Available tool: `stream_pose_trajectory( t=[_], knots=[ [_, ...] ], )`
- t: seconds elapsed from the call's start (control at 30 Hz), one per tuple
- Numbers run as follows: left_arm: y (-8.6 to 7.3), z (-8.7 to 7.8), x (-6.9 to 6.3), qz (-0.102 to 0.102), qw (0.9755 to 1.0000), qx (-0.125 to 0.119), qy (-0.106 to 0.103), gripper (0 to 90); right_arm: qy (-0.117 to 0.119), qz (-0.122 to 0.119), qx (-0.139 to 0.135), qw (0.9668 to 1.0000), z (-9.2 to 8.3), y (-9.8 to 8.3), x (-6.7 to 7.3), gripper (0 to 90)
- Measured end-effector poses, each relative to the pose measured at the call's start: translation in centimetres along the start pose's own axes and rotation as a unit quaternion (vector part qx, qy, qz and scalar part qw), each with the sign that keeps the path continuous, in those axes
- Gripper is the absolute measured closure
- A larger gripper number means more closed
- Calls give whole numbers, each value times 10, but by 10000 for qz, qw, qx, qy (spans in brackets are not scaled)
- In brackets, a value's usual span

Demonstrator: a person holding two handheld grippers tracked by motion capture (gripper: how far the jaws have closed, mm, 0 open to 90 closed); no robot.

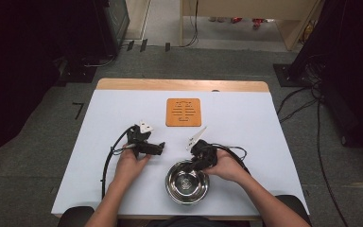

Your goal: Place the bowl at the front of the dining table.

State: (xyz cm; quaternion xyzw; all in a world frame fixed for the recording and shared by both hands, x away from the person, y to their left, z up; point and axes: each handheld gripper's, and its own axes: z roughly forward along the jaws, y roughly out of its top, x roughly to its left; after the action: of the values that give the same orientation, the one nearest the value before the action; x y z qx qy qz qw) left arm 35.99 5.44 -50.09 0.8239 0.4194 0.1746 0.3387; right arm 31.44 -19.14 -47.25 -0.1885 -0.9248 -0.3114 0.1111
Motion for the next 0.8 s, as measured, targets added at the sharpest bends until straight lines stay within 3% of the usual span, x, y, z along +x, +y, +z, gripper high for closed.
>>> stream_pose_trajectory(
  t=[0.1,0.57,0.8],
  knots=[
    [0,0,0,3,10000,4,0,0,-74,-113,47,9999,-3,-1,3,872],
    [0,0,0,3,10000,6,-1,0,83,223,204,9995,-1,0,-3,877],
    [0,0,0,5,10000,7,-2,1,127,304,85,9994,-6,0,-2,879]
  ],
)
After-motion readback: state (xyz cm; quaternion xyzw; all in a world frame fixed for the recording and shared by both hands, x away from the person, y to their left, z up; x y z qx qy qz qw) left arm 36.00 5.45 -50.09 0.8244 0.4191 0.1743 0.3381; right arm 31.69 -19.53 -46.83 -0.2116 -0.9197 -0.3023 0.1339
